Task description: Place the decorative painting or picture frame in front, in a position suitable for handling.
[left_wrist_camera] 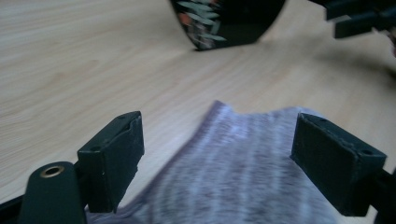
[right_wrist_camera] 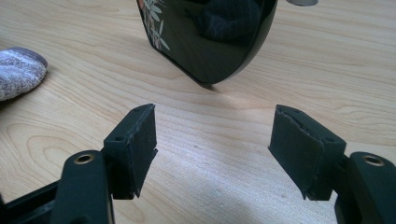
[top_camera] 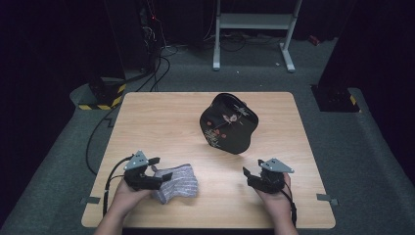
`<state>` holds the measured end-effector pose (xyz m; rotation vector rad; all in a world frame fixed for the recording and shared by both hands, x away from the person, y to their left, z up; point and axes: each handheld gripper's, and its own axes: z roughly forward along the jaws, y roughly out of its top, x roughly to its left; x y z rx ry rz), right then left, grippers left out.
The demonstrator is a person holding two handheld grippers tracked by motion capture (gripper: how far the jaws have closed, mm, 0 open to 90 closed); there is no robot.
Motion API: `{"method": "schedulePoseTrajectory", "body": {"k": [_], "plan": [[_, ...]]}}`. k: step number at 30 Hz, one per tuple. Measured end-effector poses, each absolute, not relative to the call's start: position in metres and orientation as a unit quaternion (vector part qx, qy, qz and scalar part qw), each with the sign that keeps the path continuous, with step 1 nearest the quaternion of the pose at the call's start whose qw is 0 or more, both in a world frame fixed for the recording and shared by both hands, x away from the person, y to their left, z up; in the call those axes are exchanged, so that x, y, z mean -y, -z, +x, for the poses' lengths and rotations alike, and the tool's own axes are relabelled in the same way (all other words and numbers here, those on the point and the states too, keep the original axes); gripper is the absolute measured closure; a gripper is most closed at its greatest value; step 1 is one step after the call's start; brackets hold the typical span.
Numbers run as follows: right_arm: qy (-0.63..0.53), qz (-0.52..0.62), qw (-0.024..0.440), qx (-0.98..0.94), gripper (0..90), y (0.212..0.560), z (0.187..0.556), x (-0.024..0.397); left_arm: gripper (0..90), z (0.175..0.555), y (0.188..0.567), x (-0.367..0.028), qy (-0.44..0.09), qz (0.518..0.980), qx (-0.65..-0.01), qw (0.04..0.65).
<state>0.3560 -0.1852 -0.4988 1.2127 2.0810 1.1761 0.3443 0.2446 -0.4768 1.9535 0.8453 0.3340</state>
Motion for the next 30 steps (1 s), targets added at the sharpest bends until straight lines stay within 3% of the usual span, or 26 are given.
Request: {"method": "schedulePoseTrajectory", "body": {"k": [4, 10, 14, 18, 30], "plan": [[-0.427, 0.440, 0.228, -0.756, 31.0, 0.499, 0.356, 0.185, 17.5, 0.341, 0.481, -0.230, -0.115, 0.826, -0.314, 0.454], [-0.427, 0.436, 0.224, -0.760, 31.0, 0.499, 0.355, 0.184, 20.0, 0.343, 0.501, -0.214, -0.119, 0.869, -0.304, 0.371], [-0.426, 0.433, 0.223, -0.762, 31.0, 0.500, 0.356, 0.183, 37.4, 0.342, 0.504, -0.216, -0.106, 0.873, -0.293, 0.375], [-0.427, 0.430, 0.222, -0.764, 31.1, 0.500, 0.355, 0.182, 44.5, 0.344, 0.511, -0.220, -0.082, 0.871, -0.297, 0.383], [-0.426, 0.428, 0.219, -0.766, 31.4, 0.502, 0.356, 0.180, 49.7, 0.351, 0.512, -0.228, -0.064, 0.849, -0.326, 0.410]]}}
